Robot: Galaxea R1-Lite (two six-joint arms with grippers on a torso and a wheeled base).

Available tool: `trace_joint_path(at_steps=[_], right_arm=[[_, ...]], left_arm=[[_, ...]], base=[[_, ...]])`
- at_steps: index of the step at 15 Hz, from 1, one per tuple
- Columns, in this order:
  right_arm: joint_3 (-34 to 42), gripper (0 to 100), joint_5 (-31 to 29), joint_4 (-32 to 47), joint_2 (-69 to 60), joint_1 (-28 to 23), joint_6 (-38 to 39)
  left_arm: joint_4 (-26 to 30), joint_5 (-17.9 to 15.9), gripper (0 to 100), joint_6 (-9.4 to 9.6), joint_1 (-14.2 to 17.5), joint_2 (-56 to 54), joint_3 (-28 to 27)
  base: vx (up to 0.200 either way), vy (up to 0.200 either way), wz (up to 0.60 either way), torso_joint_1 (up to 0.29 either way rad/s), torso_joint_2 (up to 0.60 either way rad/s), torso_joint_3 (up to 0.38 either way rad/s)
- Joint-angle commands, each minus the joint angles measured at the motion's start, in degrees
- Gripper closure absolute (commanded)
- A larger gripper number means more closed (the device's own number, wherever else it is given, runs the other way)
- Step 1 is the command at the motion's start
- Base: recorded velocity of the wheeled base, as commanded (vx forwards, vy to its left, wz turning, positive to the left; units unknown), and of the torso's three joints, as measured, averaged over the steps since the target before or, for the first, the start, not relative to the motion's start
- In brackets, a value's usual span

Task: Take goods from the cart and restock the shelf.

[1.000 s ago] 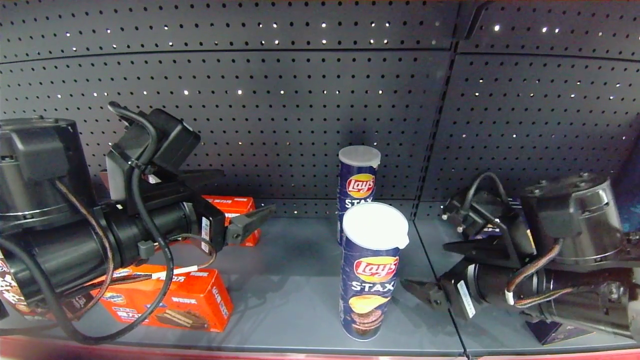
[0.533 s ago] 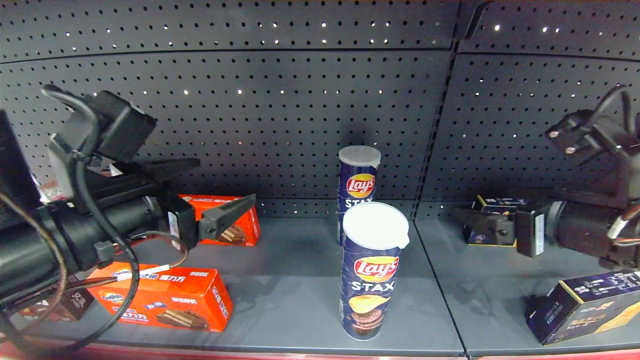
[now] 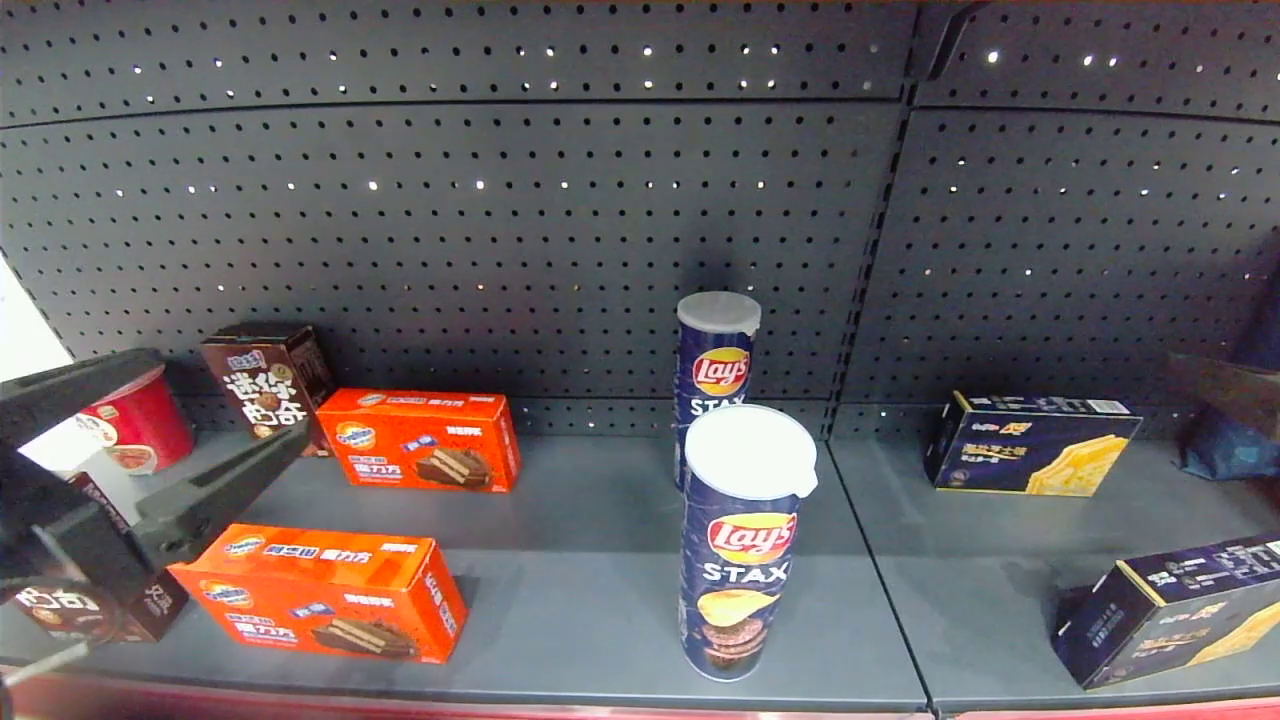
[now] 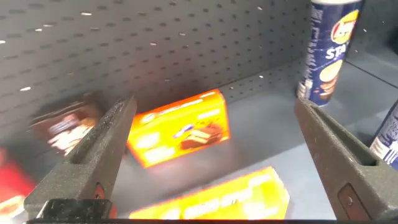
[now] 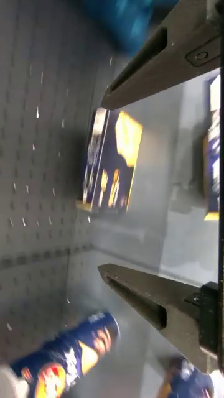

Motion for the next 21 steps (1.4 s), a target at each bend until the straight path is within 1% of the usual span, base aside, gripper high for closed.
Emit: trace_joint_path(at_steps=[1, 3, 4, 5, 6, 7, 8, 9, 10, 11, 12, 13, 14, 15, 16, 17, 18, 19, 20, 21], right_arm=[[2.3, 0, -2.8, 2.2, -9.3, -2.2, 0.2], [3.5, 0, -7.0, 2.1, -13.7, -2.2, 0.2], [3.5, 0, -7.5, 2.6, -16.0, -3.5, 0.2], [3.5, 0, -7.5, 3.9, -18.3, -6.6, 0.2], [3.6, 0, -7.5, 6.9, -20.5, -11.3, 0.3], [4.8, 0, -7.1, 9.6, -23.1, -15.5, 1.3], [7.5, 0, -7.1, 10.2, -26.1, -18.0, 2.9], [10.0, 0, -7.0, 10.2, -29.1, -18.6, 3.2], [12.1, 0, -6.9, 10.2, -32.5, -18.2, 3.2], [13.1, 0, -6.7, 10.2, -34.4, -17.8, 3.2], [14.3, 0, -4.7, 9.8, -36.6, -17.2, 3.3], [14.7, 0, -3.0, 9.8, -37.5, -17.2, 3.3], [16.7, 0, 0.4, 9.0, -39.5, -17.7, 2.9], [20.3, 0, 2.7, 7.1, -42.6, -17.9, 2.1], [23.7, 0, 5.1, 6.1, -46.1, -17.4, 0.3], [26.4, 0, 6.7, 6.5, -50.1, -17.8, -1.4], [29.5, 0, 7.0, 6.8, -53.1, -17.9, -1.6], [31.4, 0, 7.0, 6.9, -55.1, -17.8, -1.7], [34.2, 0, 7.1, 6.8, -57.0, -18.0, -1.7], [38.3, 0, 7.4, 5.0, -57.0, -18.1, -2.0]], left_arm=[[0.3, 0.8, 0, -0.25, 1.1, -10.4, 4.8], [0.6, 3.5, 0, 0.02, 1.1, -13.8, 5.2], [1.1, 5.1, 0, 0.02, 1.2, -15.2, 4.9], [2.5, 7.4, 0, 0.10, 1.2, -17.4, 5.0], [5.7, 9.3, 0, 0.19, 1.2, -20.4, 5.1], [10.5, 10.6, 0, 0.19, 1.2, -24.2, 5.2], [16.4, 11.4, 0, 0.10, 1.3, -28.9, 5.3], [21.7, 11.7, 0, 0.10, 1.5, -33.2, 5.3], [27.6, 12.1, 0, 0.10, 2.4, -38.4, 5.3], [31.1, 11.8, 0, 0.19, 3.5, -41.6, 5.3], [35.6, 11.3, 0, 0.19, 4.3, -45.7, 5.3], [37.3, 11.4, 0, 0.28, 4.2, -47.2, 5.3], [40.5, 11.4, 0, 0.28, 4.4, -49.6, 5.2], [42.1, 11.2, 0, 0.37, 4.6, -50.2, 5.6], [41.9, 10.9, 0, 0.37, 4.5, -50.2, 5.7], [41.6, 8.9, 0, 0.02, 4.6, -50.2, 7.3], [38.7, 6.5, 0, -0.25, 4.6, -50.2, 9.8], [34.3, 5.8, 0, -0.25, 4.5, -50.2, 12.7], [27.1, 5.6, 0, -0.25, 4.5, -50.2, 18.0], [16.2, 5.6, 0, -0.69, 4.5, -50.2, 28.1]], base=[[0.000, 0.000, 0.00, 0.000, 0.00, 0.000], [0.000, 0.000, 0.00, 0.000, 0.00, 0.000], [0.000, 0.000, 0.00, 0.000, 0.00, 0.000], [0.000, 0.000, 0.00, 0.000, 0.00, 0.000], [0.000, 0.000, 0.00, 0.000, 0.00, 0.000], [0.000, 0.000, 0.00, 0.000, 0.00, 0.000], [0.000, 0.000, 0.00, 0.000, 0.00, 0.000], [0.000, 0.000, 0.00, 0.000, 0.00, 0.000], [0.000, 0.000, 0.00, 0.000, 0.00, 0.000], [0.000, 0.000, 0.00, 0.000, 0.00, 0.000], [0.000, 0.000, 0.00, 0.000, 0.00, 0.000], [0.000, 0.000, 0.00, 0.000, 0.00, 0.000], [0.000, 0.000, 0.00, 0.000, 0.00, 0.000], [0.000, 0.000, 0.00, 0.000, 0.00, 0.000], [0.000, 0.000, 0.00, 0.000, 0.00, 0.000], [0.000, 0.000, 0.00, 0.000, 0.00, 0.000], [0.000, 0.000, 0.00, 0.000, 0.00, 0.000], [0.000, 0.000, 0.00, 0.000, 0.00, 0.000], [0.000, 0.000, 0.00, 0.000, 0.00, 0.000], [0.000, 0.000, 0.00, 0.000, 0.00, 0.000]])
